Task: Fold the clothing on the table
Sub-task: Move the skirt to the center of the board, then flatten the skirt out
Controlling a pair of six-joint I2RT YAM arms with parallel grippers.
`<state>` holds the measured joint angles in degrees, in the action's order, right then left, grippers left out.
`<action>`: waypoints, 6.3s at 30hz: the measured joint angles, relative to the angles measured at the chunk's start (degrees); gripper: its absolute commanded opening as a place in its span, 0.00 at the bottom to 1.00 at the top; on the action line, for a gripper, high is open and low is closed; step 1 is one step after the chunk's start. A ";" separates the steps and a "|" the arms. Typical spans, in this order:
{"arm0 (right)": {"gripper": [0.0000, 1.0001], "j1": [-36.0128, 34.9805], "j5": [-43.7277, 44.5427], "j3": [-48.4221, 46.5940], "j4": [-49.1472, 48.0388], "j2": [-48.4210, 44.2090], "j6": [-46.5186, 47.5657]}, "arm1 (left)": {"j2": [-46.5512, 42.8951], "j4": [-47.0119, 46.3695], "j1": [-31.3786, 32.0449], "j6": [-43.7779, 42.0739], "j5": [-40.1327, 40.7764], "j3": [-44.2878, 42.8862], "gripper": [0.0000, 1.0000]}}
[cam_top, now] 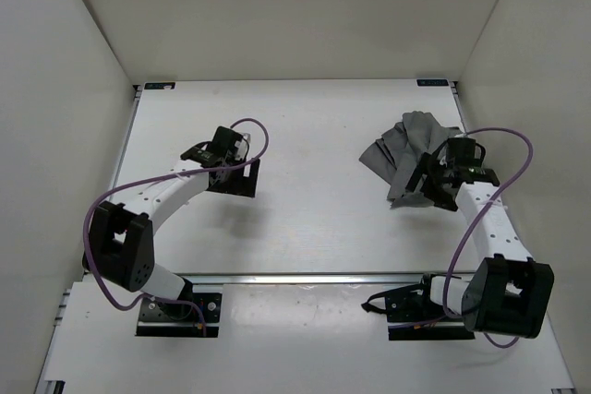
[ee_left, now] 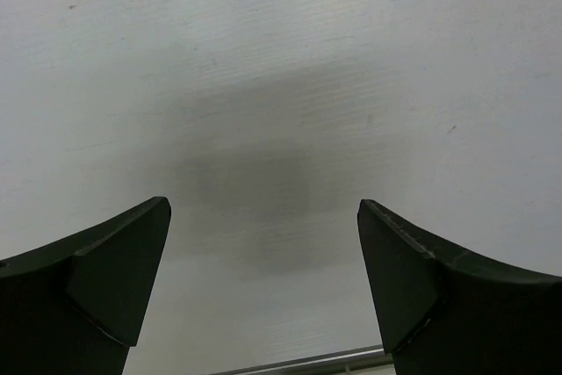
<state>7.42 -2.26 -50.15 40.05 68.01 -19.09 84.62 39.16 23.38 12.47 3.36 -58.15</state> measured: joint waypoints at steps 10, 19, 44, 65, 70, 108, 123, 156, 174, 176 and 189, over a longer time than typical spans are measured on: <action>0.81 -3.65 -2.51 8.59 -2.91 -0.48 -3.96 | 0.24 -1.22 3.34 0.09 -2.43 -1.07 0.98; 0.81 -3.91 -1.25 8.81 -10.10 5.66 -4.79 | 0.24 -2.21 2.80 0.31 -4.85 -0.79 0.99; 0.00 -17.11 -0.33 -16.00 -10.32 26.40 -2.29 | -7.19 -3.32 -0.59 2.21 -6.12 4.63 0.99; 0.00 -26.67 -13.55 -59.47 0.33 29.38 1.11 | -12.20 -12.68 -10.05 2.69 -5.99 -12.63 0.99; 0.20 -16.28 -14.58 -59.23 -1.14 41.46 1.44 | -12.55 -12.74 -9.62 3.37 -5.90 -10.95 0.98; 0.93 0.04 -15.96 -64.26 -7.48 63.41 7.56 | 57.29 -25.99 -4.17 13.40 -11.61 -62.40 0.88; 0.87 0.20 -15.19 -69.83 -5.42 71.49 5.75 | 71.08 -22.77 -3.67 16.94 -16.98 -79.23 0.74; 0.00 -1.40 -14.19 -77.68 -2.67 77.02 4.44 | 71.01 -16.39 -2.99 11.23 -13.75 -79.89 0.00; 0.00 -5.53 -16.57 -70.27 -0.76 37.03 12.02 | 18.64 -13.88 -0.39 -1.38 -6.08 -54.25 0.00; 0.00 -7.13 -16.41 -70.25 -1.07 33.03 12.13 | 13.86 -14.21 -1.01 -2.10 -5.95 -54.01 0.00; 0.00 -18.45 -8.76 -37.35 -5.27 8.63 13.66 | -12.26 -20.11 -2.12 -3.58 -5.44 -14.86 0.00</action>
<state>-11.03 -11.03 -87.50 34.79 76.64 -5.43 72.36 19.05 21.26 8.88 -2.09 -73.01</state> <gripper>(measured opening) 0.020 0.019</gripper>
